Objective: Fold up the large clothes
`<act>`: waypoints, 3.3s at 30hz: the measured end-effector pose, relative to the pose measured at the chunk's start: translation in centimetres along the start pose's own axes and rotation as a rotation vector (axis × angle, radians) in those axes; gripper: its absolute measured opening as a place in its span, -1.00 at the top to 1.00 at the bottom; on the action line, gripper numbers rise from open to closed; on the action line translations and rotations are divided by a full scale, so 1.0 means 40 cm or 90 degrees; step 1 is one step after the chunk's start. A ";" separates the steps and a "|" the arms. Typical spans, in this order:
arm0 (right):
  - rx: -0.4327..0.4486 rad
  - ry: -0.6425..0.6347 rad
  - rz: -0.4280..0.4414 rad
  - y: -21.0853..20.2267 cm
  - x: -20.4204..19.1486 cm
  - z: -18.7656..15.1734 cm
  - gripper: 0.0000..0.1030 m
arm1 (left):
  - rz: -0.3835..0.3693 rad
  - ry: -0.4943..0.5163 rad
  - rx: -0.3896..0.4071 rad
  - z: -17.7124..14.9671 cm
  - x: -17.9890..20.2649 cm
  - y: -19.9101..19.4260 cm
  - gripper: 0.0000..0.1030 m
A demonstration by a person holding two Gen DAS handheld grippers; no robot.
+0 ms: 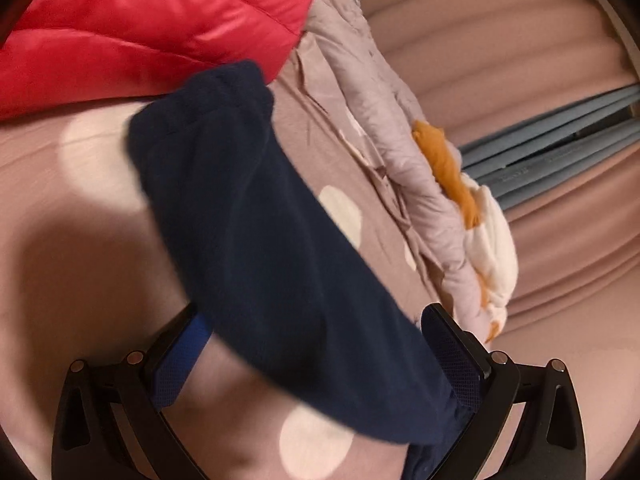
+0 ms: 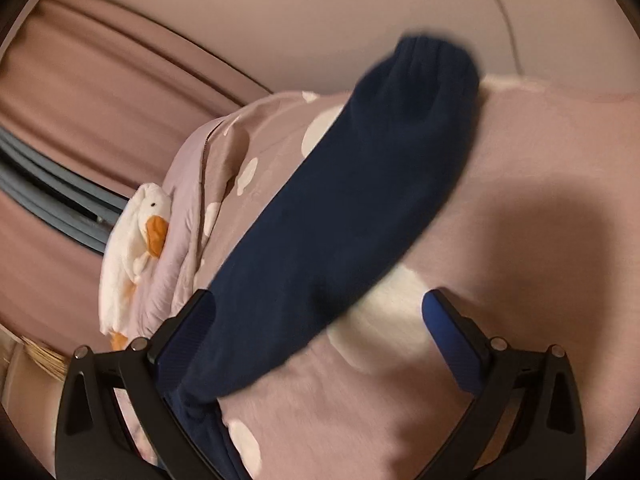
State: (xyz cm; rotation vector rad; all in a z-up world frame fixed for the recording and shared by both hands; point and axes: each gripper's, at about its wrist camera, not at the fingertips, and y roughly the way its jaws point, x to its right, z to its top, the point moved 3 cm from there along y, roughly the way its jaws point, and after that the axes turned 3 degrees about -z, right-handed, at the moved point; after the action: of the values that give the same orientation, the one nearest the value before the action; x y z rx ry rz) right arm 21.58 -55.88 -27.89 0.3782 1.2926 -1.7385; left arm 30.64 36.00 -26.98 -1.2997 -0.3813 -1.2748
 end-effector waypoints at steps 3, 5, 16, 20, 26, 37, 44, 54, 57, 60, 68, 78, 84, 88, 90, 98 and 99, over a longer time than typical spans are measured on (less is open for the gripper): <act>0.060 0.026 0.026 0.038 0.001 0.012 -1.00 | 0.012 0.026 0.003 0.029 0.012 0.036 -0.95; 0.093 0.022 0.027 0.048 -0.015 0.014 -1.00 | 0.073 0.066 0.014 0.035 0.033 0.071 -0.66; 0.095 0.079 0.056 0.057 0.023 0.066 -0.50 | 0.296 0.104 0.102 0.026 0.047 0.081 0.64; 0.082 0.133 0.059 0.053 0.072 0.095 0.12 | 0.322 0.124 0.107 0.020 0.064 0.086 0.73; 0.096 0.165 0.012 0.035 0.126 0.128 0.82 | 0.379 0.218 0.129 0.006 0.144 0.079 0.74; 0.076 -0.235 0.112 -0.076 -0.532 -0.006 0.82 | 0.307 0.310 0.176 -0.024 0.318 -0.014 0.74; -0.148 -0.384 0.280 0.004 -0.911 -0.520 0.74 | 0.315 0.337 0.191 -0.071 0.344 -0.063 0.74; -0.233 -0.430 0.172 0.140 -0.948 -0.721 -0.41 | 0.327 0.326 0.157 -0.129 0.294 -0.101 0.74; -0.207 -0.450 0.120 0.129 -0.931 -0.694 -0.41 | 0.315 0.322 0.144 -0.131 0.297 -0.101 0.74; -0.248 -0.423 0.134 0.157 -0.897 -0.718 -0.40 | 0.263 0.265 0.133 -0.119 0.286 -0.112 0.74; -0.398 -0.573 0.103 0.164 -0.803 -0.953 -0.08 | 0.266 0.268 0.103 -0.128 0.277 -0.099 0.74; -0.363 -0.531 0.142 0.105 -0.826 -0.918 -0.61 | 0.229 0.232 0.074 -0.123 0.273 -0.107 0.74; -0.396 -0.515 0.125 0.201 -0.851 -1.032 -0.58 | 0.246 0.271 0.071 -0.130 0.284 -0.089 0.74; -0.276 -0.586 0.076 0.235 -0.849 -1.052 0.74 | 0.225 0.245 0.063 -0.116 0.269 -0.091 0.74; -0.322 -0.477 0.115 0.251 -0.840 -0.997 0.81 | 0.222 0.235 0.059 -0.106 0.260 -0.094 0.74; -0.237 -0.409 0.229 0.185 -0.993 -0.843 0.91 | 0.216 0.195 0.069 -0.074 0.241 -0.116 0.74; -0.232 -0.409 0.250 0.179 -1.015 -0.847 0.91 | 0.220 0.199 0.071 -0.073 0.243 -0.116 0.74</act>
State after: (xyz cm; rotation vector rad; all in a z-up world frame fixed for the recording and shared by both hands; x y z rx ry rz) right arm 40.48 -6.98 -17.81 -0.1330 0.9489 -1.1237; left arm 28.82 29.99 -17.75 -0.9997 -0.0036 -1.1212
